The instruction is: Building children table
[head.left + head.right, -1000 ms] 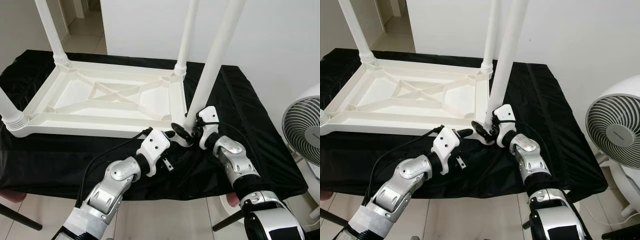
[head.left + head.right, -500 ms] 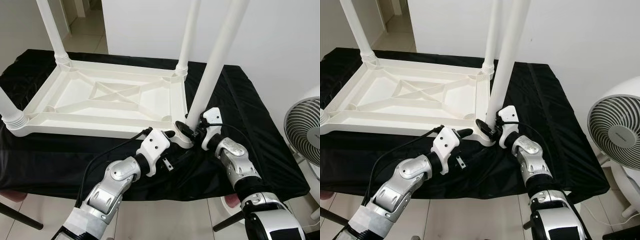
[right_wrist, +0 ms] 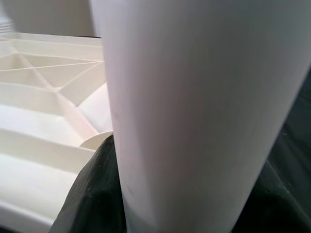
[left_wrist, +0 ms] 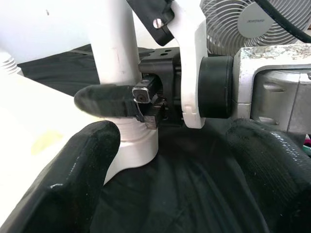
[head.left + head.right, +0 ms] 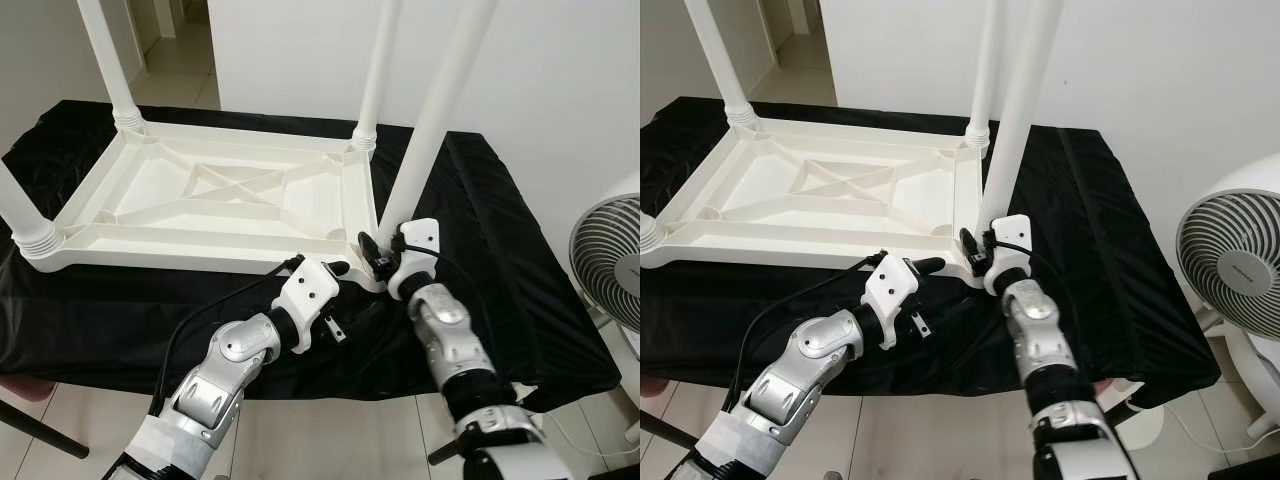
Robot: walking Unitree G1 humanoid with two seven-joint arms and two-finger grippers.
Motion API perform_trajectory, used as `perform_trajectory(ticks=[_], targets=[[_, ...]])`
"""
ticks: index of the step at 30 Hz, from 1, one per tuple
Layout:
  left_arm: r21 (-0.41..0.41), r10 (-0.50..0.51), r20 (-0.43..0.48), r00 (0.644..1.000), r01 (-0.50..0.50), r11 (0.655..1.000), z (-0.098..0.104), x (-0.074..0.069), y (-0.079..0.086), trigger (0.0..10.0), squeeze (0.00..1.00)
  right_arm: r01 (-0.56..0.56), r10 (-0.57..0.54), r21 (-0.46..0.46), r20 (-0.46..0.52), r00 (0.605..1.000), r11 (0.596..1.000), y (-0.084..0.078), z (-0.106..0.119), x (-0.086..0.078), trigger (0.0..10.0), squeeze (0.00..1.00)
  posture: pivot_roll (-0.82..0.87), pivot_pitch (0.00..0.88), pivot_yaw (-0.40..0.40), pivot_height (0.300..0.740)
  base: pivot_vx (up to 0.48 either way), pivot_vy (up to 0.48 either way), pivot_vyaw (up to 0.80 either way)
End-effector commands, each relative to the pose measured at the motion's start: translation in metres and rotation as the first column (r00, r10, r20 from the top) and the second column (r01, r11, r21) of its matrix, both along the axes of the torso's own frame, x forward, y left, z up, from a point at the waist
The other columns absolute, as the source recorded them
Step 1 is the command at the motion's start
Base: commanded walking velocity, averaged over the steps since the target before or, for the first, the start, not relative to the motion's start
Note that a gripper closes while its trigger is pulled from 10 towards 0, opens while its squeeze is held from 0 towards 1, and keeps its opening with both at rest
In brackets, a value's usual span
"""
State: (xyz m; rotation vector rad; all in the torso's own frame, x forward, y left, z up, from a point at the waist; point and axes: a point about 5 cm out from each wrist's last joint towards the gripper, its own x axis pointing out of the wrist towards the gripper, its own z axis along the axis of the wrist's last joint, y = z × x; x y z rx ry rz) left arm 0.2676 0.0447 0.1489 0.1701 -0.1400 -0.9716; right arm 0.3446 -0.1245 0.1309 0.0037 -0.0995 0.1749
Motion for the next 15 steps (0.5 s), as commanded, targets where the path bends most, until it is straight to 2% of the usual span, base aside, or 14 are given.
perform_trajectory(ticks=[1,6,10,15], targets=[[0.013,-0.054,-0.01,0.998,0.054,0.998,-0.002,-0.003,-0.002,10.0,0.0,0.11,-0.11,-0.005,-0.04,0.993,0.994,-0.01,-0.009,-0.003,10.0,0.0,0.08,0.045,-0.027,0.74,0.0,0.0,0.0],[0.014,-0.065,-0.013,0.998,0.066,0.998,-0.003,-0.004,-0.004,10.0,0.0,0.3,-0.298,0.018,-0.066,0.952,0.954,-0.005,-0.013,-0.009,10.0,0.0,0.08,0.04,-0.026,0.74,0.0,0.0,0.0],[0.012,-0.071,-0.013,0.997,0.071,0.997,-0.003,-0.005,-0.005,10.0,0.0,0.262,-0.26,0.029,-0.073,0.963,0.965,0.011,-0.011,-0.01,10.0,0.0,0.08,0.035,-0.028,0.74,0.0,0.0,0.0],[0.012,-0.072,-0.011,0.997,0.073,0.997,-0.002,-0.004,-0.006,10.0,0.0,0.226,-0.223,0.044,-0.062,0.973,0.973,0.016,-0.008,-0.011,10.0,0.0,0.08,0.022,-0.036,0.74,0.0,0.0,0.0]])
